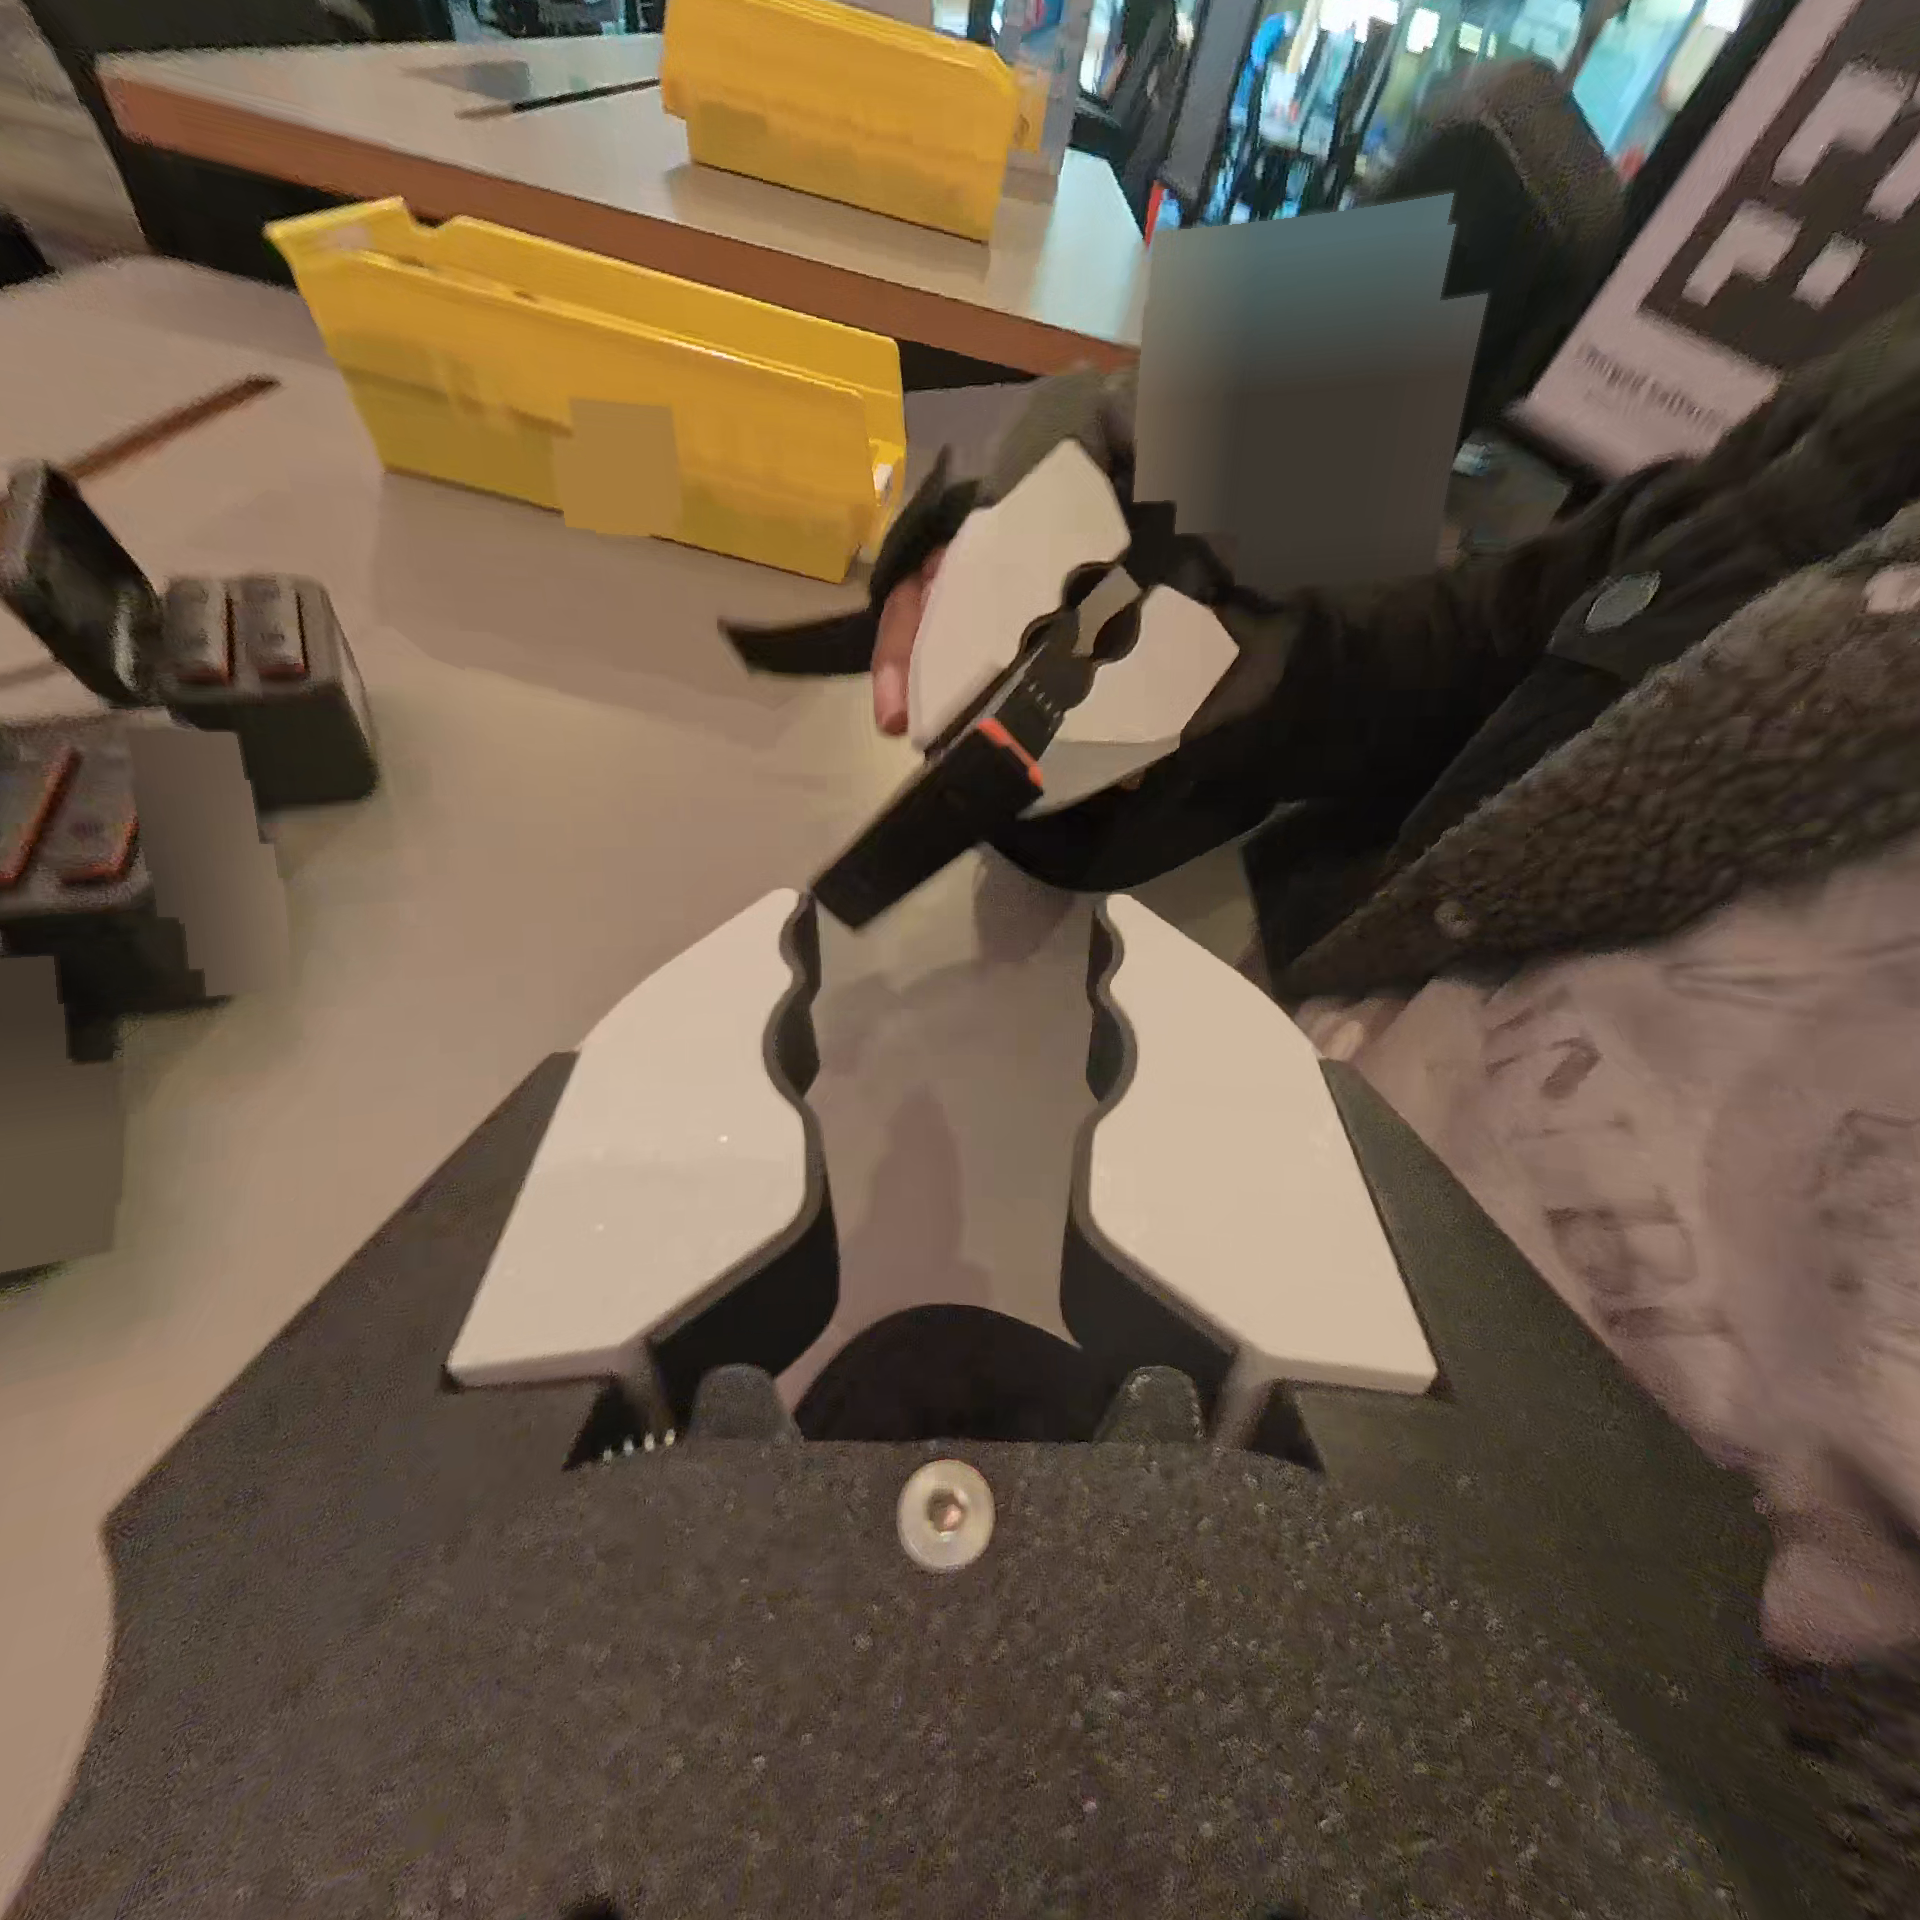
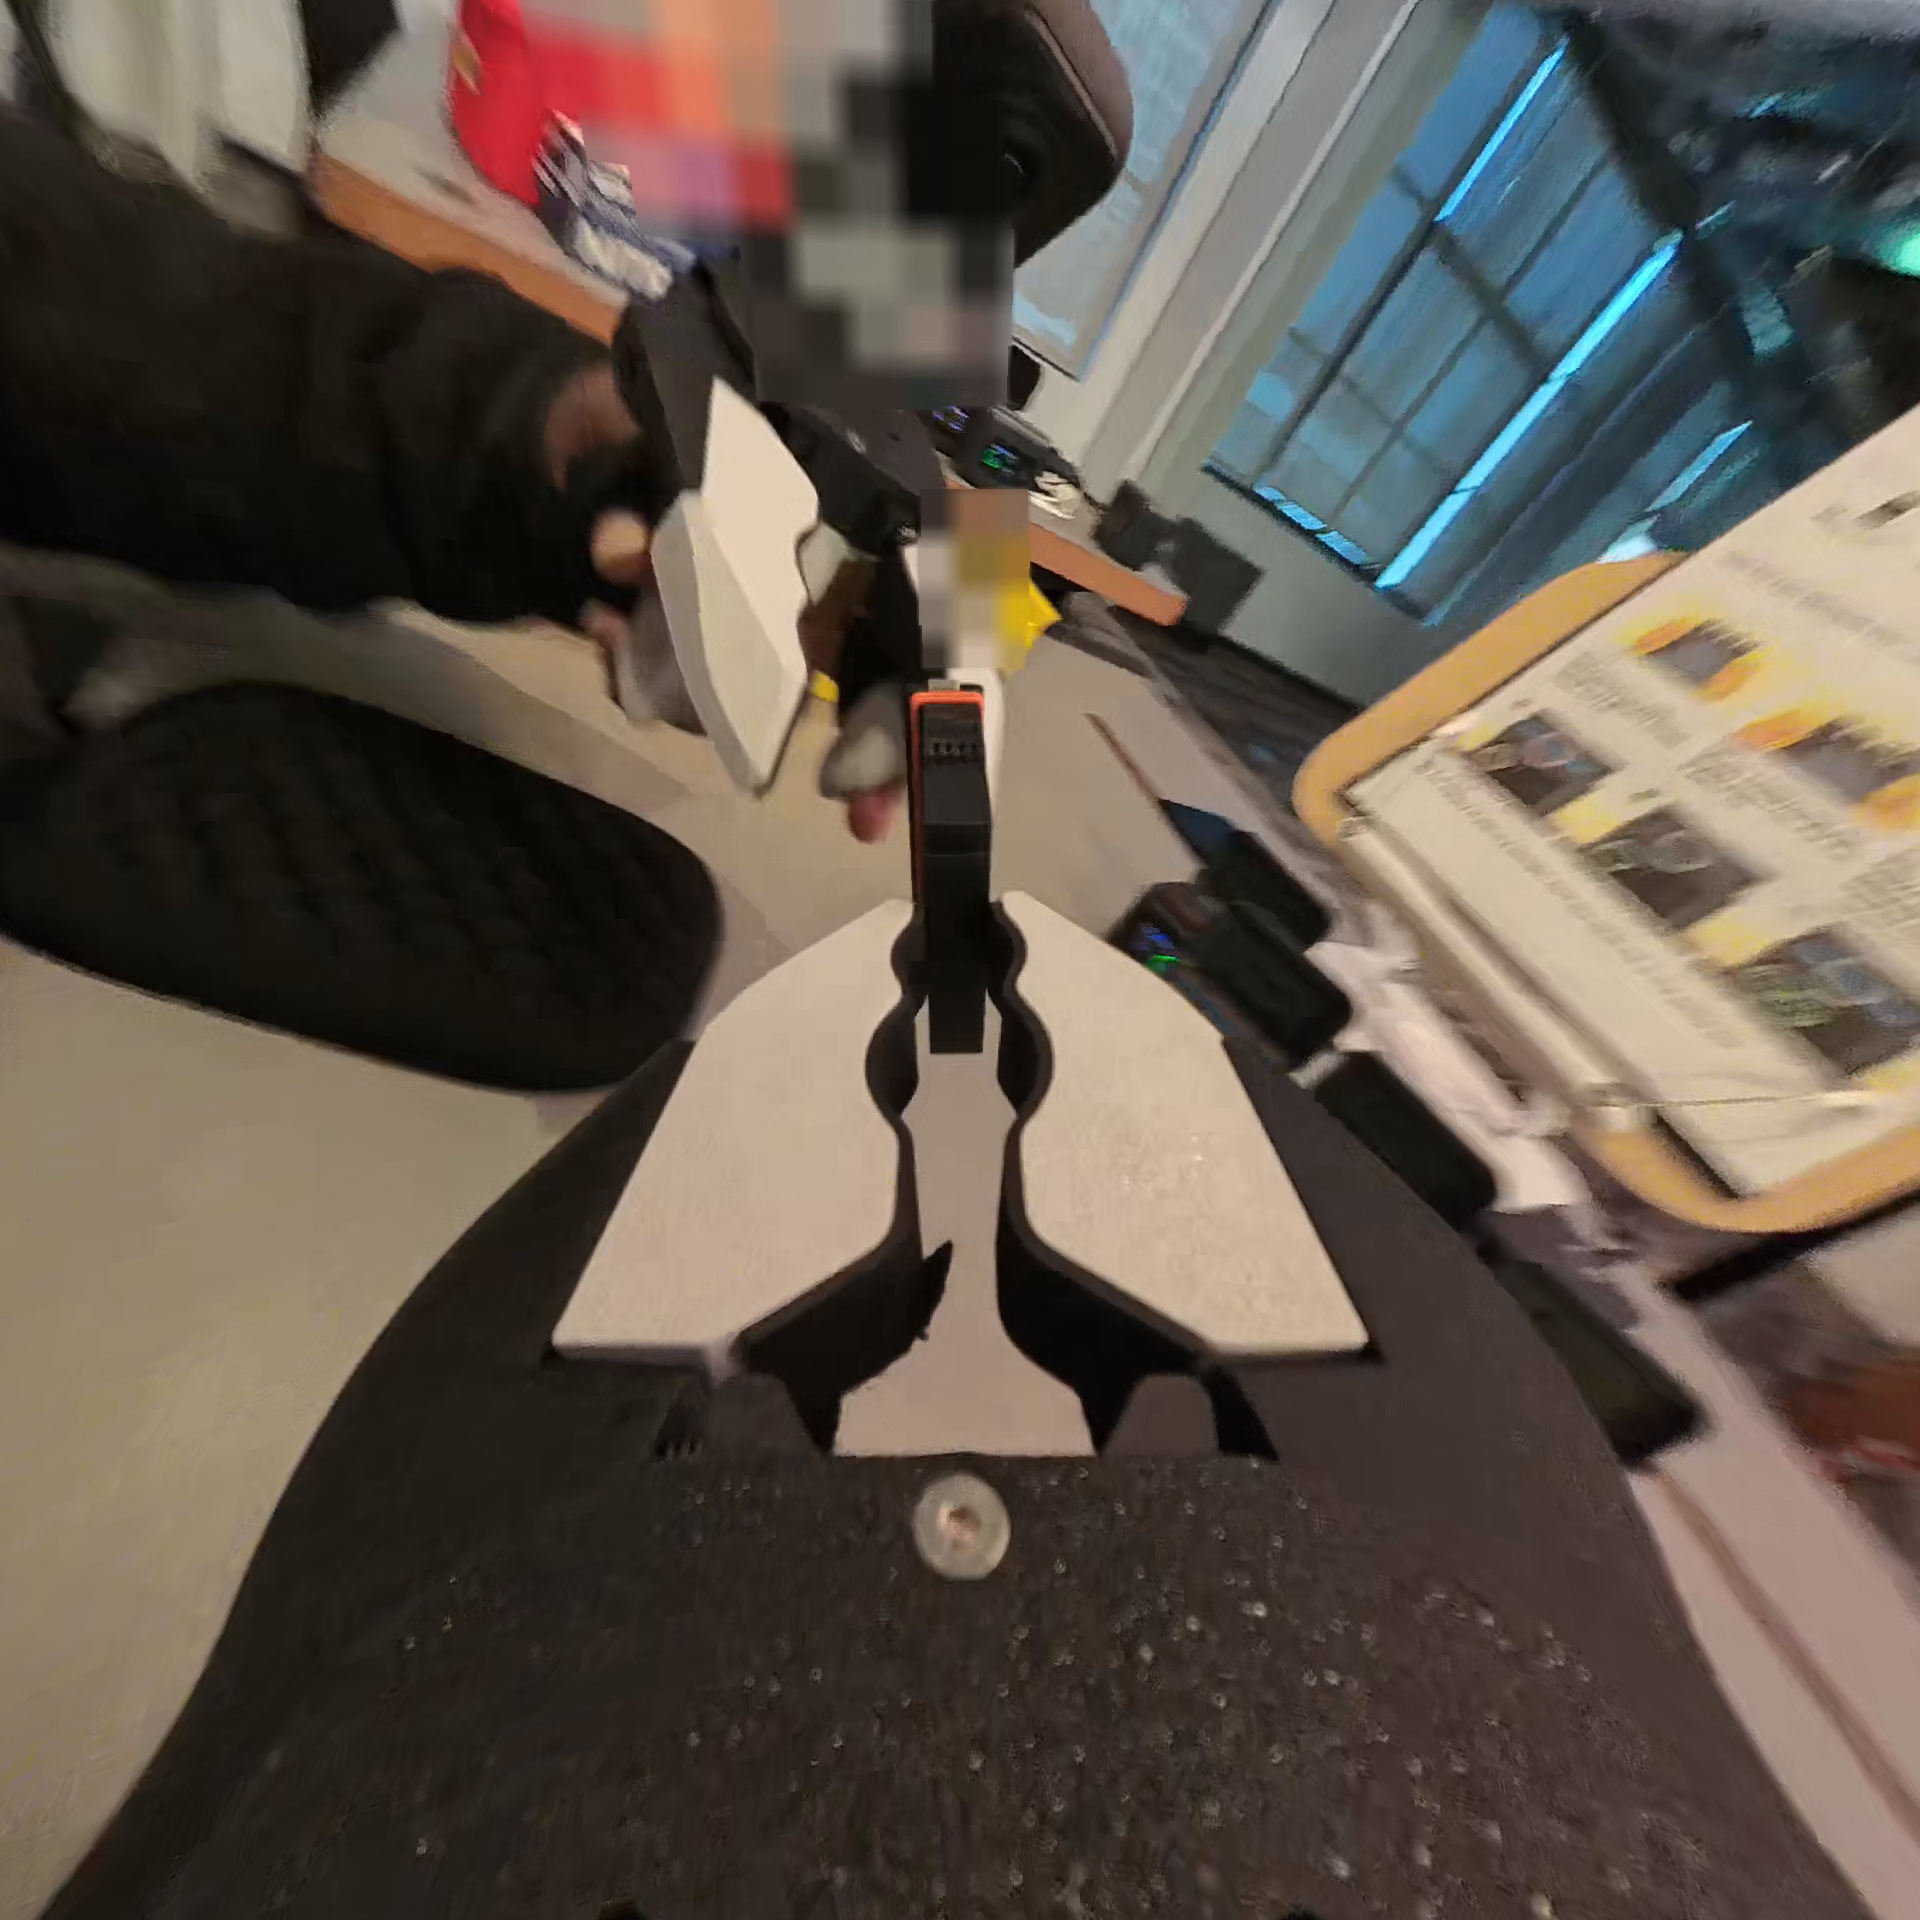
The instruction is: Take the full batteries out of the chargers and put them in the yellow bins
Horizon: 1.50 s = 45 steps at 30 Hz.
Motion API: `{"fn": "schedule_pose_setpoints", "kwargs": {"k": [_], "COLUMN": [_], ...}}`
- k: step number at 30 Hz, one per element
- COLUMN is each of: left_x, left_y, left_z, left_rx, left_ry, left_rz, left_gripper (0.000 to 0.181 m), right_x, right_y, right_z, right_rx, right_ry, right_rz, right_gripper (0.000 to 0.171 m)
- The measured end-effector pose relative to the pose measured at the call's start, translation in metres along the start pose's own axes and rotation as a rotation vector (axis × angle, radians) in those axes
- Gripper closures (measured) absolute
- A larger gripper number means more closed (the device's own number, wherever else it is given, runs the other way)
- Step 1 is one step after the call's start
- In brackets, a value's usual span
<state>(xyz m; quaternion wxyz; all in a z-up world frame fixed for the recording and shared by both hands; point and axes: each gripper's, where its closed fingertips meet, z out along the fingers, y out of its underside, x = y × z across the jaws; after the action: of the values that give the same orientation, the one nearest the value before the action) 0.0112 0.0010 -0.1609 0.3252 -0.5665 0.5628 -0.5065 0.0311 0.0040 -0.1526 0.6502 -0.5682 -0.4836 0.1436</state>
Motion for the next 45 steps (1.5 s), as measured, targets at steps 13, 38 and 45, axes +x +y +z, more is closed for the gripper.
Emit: {"fn": "schedule_pose_setpoints", "kwargs": {"k": [13,38,45], "left_x": [-0.025,-0.063,-0.126], "left_y": [0.006,-0.026,-0.027], "left_z": [0.009,-0.034,-0.079], "left_rx": [0.093,-0.161,-0.522], "left_ry": [0.096,-0.237,-0.574], "left_rz": [-0.773,-0.141,0.203], "left_gripper": [0.147,0.167,0.166], "right_x": [0.002,0.024,0.038], "right_y": [0.021,0.02,0.04], "right_z": [-0.003,-0.011,-0.014], "right_rx": [-0.211,-0.172,-0.165], "right_ry": [0.218,0.338,0.328], "right_rz": [-1.218,-0.467,0.32], "right_gripper": [0.161,0.15,0.164]}}
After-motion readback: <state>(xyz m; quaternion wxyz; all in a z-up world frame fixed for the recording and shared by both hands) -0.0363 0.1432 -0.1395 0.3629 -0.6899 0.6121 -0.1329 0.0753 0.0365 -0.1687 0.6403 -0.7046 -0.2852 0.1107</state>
